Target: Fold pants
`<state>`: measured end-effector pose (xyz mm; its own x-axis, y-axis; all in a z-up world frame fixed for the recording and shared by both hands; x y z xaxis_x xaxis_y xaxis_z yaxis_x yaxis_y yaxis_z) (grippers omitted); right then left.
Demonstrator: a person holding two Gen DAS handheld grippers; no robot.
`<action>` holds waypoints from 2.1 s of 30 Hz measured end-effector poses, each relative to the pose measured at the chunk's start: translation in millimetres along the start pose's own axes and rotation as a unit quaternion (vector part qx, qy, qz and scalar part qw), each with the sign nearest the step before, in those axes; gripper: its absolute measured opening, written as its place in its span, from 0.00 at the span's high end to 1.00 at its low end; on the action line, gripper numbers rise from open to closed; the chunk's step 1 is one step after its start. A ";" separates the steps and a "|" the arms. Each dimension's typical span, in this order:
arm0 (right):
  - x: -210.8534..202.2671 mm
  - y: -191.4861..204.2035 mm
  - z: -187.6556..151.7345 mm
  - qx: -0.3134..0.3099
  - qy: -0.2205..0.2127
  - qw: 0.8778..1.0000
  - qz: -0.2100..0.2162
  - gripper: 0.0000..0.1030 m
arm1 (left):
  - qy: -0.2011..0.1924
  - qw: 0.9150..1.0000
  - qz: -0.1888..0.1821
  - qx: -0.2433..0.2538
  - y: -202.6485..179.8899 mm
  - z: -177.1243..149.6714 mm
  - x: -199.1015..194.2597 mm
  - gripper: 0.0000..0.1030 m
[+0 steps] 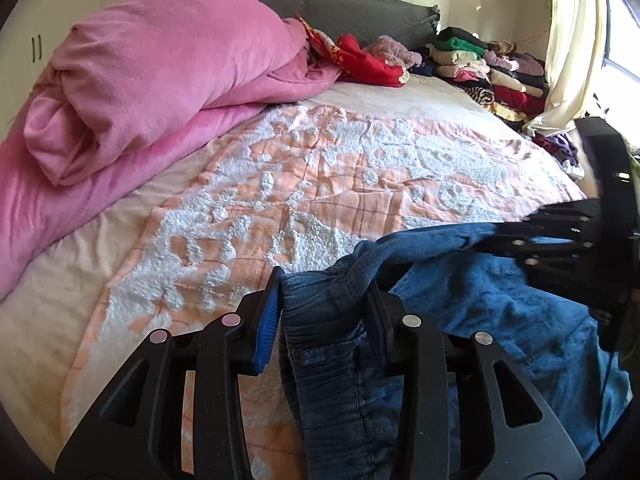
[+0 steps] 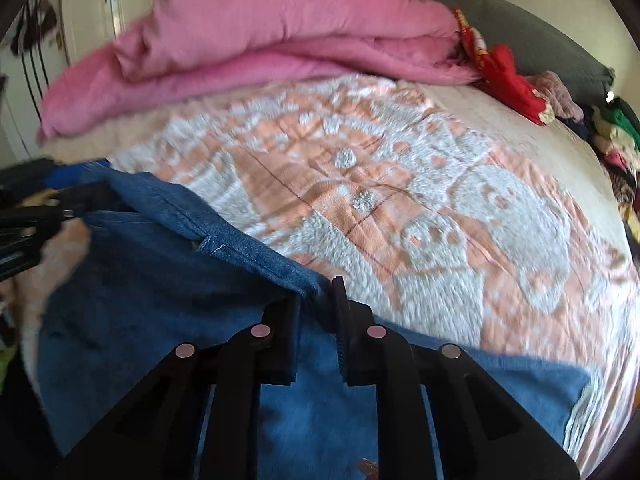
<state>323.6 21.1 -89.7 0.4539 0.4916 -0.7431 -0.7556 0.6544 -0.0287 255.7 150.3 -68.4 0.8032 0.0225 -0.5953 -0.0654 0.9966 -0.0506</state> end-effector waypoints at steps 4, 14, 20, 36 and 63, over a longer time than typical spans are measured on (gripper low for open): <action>-42.1 12.0 -3.3 0.019 -0.029 0.999 0.015 0.88 | -0.008 1.000 0.002 0.011 -5.6 -3.3 -19.0 0.71; -121.6 56.0 -36.1 0.048 -0.059 0.996 0.046 0.88 | -0.012 0.999 -0.020 0.029 -19.2 -22.5 -66.8 0.71; -142.9 90.8 -66.4 0.049 -0.055 0.995 0.064 0.88 | 0.014 0.999 -0.044 0.019 -19.4 -52.4 -81.3 0.70; -147.9 153.7 -133.7 0.033 -0.014 0.996 0.079 0.88 | 0.075 0.996 -0.050 0.025 -19.7 -113.0 -90.4 0.67; -146.4 180.7 -161.4 0.026 0.008 0.994 0.104 0.86 | 0.109 0.991 -0.069 0.025 -55.7 -127.1 -96.2 0.69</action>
<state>44.4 -25.4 -93.9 0.2830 0.6100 -0.7401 -0.8069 0.5686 0.1600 106.8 82.5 -110.3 0.6555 -0.1256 -0.7447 0.0698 0.9919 -0.1059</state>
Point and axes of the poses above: each gripper's, at about its wrist camera, not at the fingertips, and x roughly the way its jaws point, y to its left, z to its top, the point moved 10 cm from there along x, roughly the way its jaws point, and after that the axes turned 5 degrees about -y, right-handed, at the moved point
